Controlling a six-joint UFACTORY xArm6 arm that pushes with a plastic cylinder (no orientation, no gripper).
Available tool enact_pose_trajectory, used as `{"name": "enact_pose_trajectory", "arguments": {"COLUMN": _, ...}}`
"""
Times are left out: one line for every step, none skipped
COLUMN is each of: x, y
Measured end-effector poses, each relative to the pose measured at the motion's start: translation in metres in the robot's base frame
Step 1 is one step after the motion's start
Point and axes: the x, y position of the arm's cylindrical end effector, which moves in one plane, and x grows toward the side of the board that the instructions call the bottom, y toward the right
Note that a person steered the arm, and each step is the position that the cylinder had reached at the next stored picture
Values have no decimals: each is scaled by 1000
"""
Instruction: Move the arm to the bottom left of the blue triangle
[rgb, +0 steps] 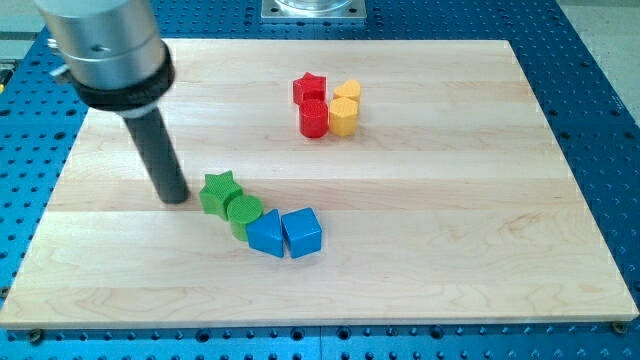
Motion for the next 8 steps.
{"name": "enact_pose_trajectory", "arguments": {"x": 15, "y": 47}}
{"name": "enact_pose_trajectory", "arguments": {"x": 14, "y": 69}}
{"name": "enact_pose_trajectory", "arguments": {"x": 14, "y": 63}}
{"name": "enact_pose_trajectory", "arguments": {"x": 14, "y": 31}}
{"name": "enact_pose_trajectory", "arguments": {"x": 15, "y": -31}}
{"name": "enact_pose_trajectory", "arguments": {"x": 68, "y": -38}}
{"name": "enact_pose_trajectory", "arguments": {"x": 130, "y": -13}}
{"name": "enact_pose_trajectory", "arguments": {"x": 130, "y": -5}}
